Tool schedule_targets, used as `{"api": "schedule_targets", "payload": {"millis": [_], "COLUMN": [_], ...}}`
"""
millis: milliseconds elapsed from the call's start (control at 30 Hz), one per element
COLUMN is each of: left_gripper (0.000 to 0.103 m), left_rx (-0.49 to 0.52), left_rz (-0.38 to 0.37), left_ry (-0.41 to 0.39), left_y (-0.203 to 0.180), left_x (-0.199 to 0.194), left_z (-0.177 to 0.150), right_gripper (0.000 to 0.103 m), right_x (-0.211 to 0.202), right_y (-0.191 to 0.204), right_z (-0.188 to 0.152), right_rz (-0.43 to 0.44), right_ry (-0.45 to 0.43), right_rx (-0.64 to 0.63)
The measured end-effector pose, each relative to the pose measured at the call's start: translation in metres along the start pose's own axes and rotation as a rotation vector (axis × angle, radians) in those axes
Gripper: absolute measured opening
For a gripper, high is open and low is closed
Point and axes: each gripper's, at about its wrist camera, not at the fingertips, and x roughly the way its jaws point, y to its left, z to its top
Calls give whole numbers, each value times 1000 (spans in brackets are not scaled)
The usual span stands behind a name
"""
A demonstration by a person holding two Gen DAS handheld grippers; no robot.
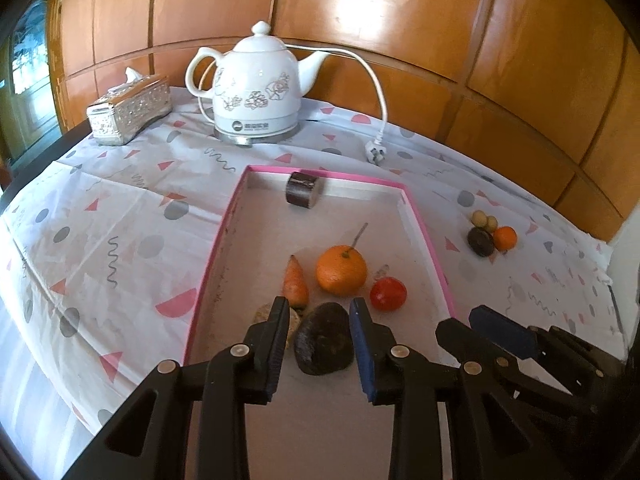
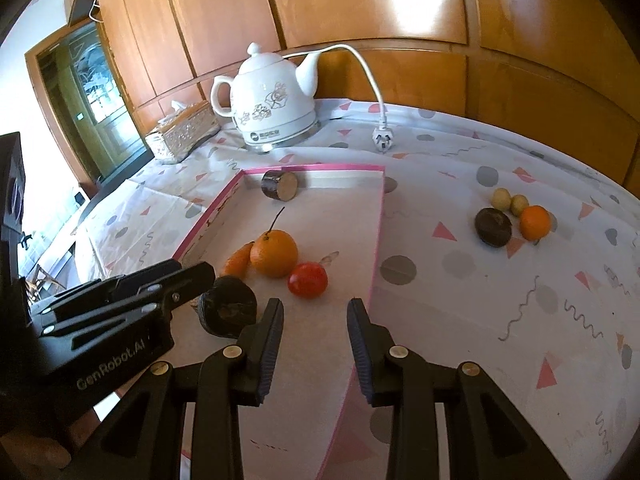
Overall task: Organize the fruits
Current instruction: 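Lower the carrot and tomato into the pink tray and open both tools, then withdraw both tools from the tray toward the remaining produce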
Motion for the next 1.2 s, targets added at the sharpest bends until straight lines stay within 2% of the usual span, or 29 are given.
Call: {"api": "schedule_targets", "payload": {"millis": [500, 1200], "left_gripper": [32, 32], "left_rx": [74, 177], "left_rz": [-31, -94], "left_ry": [6, 39], "left_y": [-26, -76], "left_x": [-4, 15], "left_z": [-7, -4], "right_gripper": [33, 33], "right_x": [-15, -17], "right_y": [-22, -112], "right_z": [-3, -20], "right_rz": [-48, -189], "right_ry": [-41, -24], "right_rx": [52, 237]}}
